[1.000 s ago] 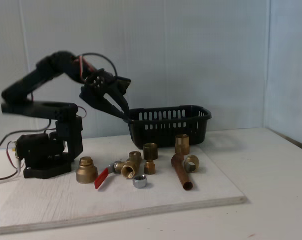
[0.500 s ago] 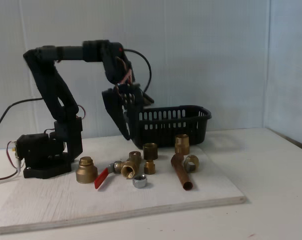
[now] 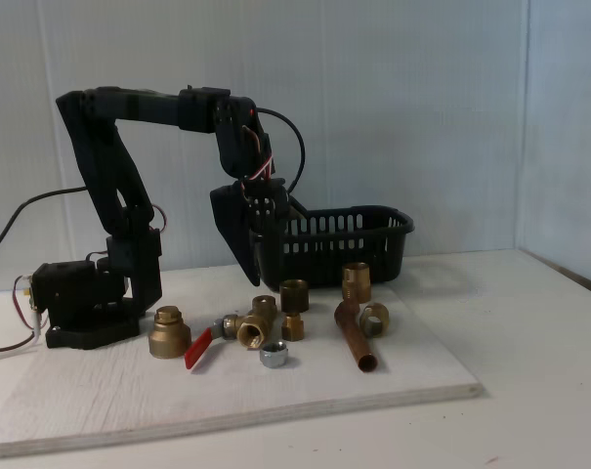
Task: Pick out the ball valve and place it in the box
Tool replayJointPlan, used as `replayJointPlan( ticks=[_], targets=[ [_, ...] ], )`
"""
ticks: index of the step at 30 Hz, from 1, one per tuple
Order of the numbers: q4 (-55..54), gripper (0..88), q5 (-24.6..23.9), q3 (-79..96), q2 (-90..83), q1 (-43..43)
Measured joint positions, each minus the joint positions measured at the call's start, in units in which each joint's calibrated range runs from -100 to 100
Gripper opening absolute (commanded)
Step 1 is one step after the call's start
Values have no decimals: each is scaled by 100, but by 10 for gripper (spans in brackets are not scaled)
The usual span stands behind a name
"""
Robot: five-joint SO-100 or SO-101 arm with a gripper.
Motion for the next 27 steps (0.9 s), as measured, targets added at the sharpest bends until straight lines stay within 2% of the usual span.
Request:
replayJointPlan(
  ticks=[3, 7, 27],
  targets=[
    [69, 401, 5, 0, 8, 0],
    [198, 477, 5, 9, 17, 7],
    [181, 484, 5, 145, 17, -133]
  ],
)
